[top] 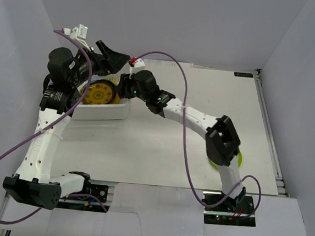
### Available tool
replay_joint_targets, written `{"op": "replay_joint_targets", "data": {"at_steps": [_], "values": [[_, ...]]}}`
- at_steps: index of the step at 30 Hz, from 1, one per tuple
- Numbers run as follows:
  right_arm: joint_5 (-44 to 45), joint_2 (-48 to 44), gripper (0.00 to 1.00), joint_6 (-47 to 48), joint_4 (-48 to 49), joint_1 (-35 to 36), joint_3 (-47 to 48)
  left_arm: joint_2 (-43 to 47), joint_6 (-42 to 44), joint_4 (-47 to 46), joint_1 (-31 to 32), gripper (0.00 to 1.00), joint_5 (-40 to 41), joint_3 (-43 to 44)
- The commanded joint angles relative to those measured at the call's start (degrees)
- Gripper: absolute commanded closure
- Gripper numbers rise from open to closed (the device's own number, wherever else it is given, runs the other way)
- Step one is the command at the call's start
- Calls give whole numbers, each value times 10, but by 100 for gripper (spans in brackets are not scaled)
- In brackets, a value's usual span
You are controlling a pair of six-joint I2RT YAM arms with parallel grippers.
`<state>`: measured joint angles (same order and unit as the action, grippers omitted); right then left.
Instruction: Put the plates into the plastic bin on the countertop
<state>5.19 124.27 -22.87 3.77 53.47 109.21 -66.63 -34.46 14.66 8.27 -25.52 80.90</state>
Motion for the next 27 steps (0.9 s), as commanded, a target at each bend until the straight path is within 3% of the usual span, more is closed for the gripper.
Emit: {"op": "replay_joint_targets", "data": {"at_steps": [1,3,6,7,8,9,10,13,18,23,27], "values": [[38,-168,48,9,101,-20,-138,-1,-27,-4,3,2,-18,-11],[37,-267,51,-3,134,-41,-272,-9,-39,-24,17,2,-37,-19],[43,-399,73,-16,150,-87,-427,-40,-28,-28,83,2,-58,-20],[49,-434,88,-23,147,-104,-466,-61,-23,-28,108,3,-54,-24],[49,-509,92,-43,142,-144,-505,-73,-17,-26,159,7,-50,-29],[47,-551,92,-50,136,-165,-542,-85,-6,-22,186,17,-43,-35],[47,-588,92,-54,127,-188,-612,-106,-3,-20,211,20,-13,-42],[72,-736,92,-49,58,-268,-699,-141,-3,-20,298,32,34,-80],[114,-939,90,-33,-84,-370,-748,-248,-3,-26,426,29,116,-89],[67,-1005,74,-32,-128,-377,-706,-357,9,-36,507,24,165,-44],[-5,-1034,73,-43,-133,-377,-679,-448,15,-48,541,22,209,17]]}}
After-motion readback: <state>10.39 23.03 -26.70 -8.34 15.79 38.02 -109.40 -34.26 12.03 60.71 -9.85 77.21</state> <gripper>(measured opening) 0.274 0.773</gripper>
